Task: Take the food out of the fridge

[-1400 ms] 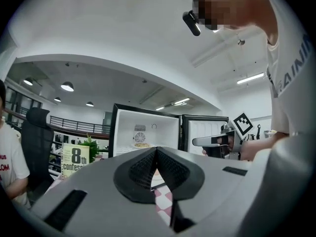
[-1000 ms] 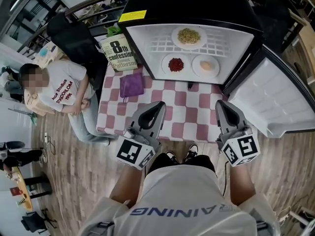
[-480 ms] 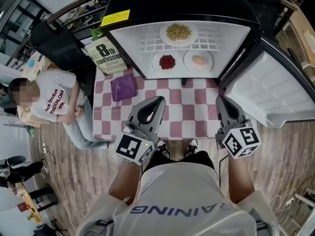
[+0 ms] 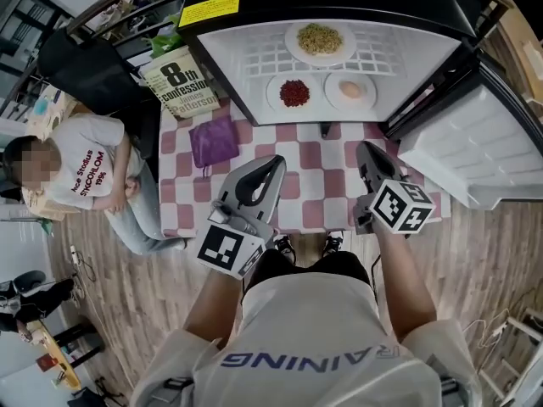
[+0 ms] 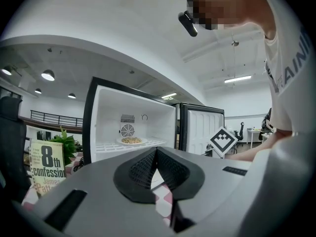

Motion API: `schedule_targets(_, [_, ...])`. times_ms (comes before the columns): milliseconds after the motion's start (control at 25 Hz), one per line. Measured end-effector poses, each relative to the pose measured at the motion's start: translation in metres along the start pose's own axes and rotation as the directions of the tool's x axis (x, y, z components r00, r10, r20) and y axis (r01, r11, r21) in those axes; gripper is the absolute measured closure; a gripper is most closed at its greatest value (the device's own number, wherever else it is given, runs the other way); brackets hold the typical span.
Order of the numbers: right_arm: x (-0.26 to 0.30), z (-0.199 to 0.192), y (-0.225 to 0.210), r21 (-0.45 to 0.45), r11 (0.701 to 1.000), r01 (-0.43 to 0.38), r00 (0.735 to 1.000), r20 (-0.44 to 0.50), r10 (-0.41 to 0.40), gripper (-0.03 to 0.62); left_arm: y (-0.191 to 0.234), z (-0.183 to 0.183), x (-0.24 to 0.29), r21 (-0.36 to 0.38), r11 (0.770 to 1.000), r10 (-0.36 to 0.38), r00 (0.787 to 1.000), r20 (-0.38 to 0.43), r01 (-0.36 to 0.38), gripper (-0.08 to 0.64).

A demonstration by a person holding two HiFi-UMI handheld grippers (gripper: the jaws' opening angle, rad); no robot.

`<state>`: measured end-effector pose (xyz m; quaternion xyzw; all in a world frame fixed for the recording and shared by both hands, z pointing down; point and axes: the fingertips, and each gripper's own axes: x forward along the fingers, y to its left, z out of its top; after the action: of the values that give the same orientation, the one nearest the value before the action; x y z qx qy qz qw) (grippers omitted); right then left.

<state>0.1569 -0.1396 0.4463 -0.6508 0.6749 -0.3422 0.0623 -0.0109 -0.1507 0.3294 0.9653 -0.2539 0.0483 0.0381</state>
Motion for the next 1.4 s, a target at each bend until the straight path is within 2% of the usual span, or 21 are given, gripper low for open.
schedule_targets(40, [0.009, -0.004, -0.003, 0.047, 0.999, 0.004, 1.000, -0.002, -0.004, 0.556, 0.003, -0.002, -0.001, -0.003, 1.000, 0.002, 1.000, -0.003, -0.002, 0.552])
schedule_targets(120, [0.026, -0.010, -0.012, 0.168, 0.986, 0.005, 1.000, -0.003, -0.005, 0.489, 0.008, -0.007, -0.003, -0.012, 1.000, 0.009, 1.000, -0.011, -0.009, 0.552])
schedule_targets(240, [0.049, -0.018, -0.037, 0.343, 0.939, 0.041, 0.999, 0.017, -0.050, 0.485, 0.010, -0.014, -0.002, -0.022, 1.000, 0.008, 1.000, -0.012, -0.008, 0.552])
schedule_targets(440, [0.085, -0.030, -0.067, 0.562, 0.825, 0.064, 0.992, 0.052, -0.113, 0.476, 0.022, -0.026, -0.003, -0.026, 1.000, 0.011, 1.000, -0.026, -0.012, 0.552])
schedule_targets(600, [0.104, -0.036, -0.094, 0.693, 0.717, 0.074, 0.982, 0.072, -0.172, 0.476, 0.031, -0.033, 0.001, -0.030, 0.999, 0.013, 0.999, -0.035, -0.014, 0.552])
schedule_targets(840, [0.125, -0.041, -0.124, 0.797, 0.599, 0.080, 0.966, 0.086, -0.243, 0.476, 0.035, -0.043, 0.005, -0.035, 0.999, 0.000, 0.999, -0.053, -0.002, 0.552])
schedule_targets(1000, [0.135, -0.040, -0.132, 0.836, 0.542, 0.084, 0.958, 0.083, -0.275, 0.476, 0.034, -0.048, 0.004, -0.052, 0.999, -0.002, 0.998, -0.069, -0.002, 0.552])
schedule_targets(1200, [0.140, -0.041, -0.138, 0.869, 0.489, 0.079, 0.951, 0.081, -0.298, 0.476, 0.031, -0.054, -0.001, -0.083, 0.997, -0.001, 0.995, -0.102, -0.008, 0.552])
schedule_targets(1400, [0.145, -0.037, -0.142, 0.886, 0.459, 0.060, 0.945, 0.098, -0.312, 0.476, 0.029, -0.058, -0.005, -0.093, 0.996, -0.005, 0.994, -0.113, -0.006, 0.552])
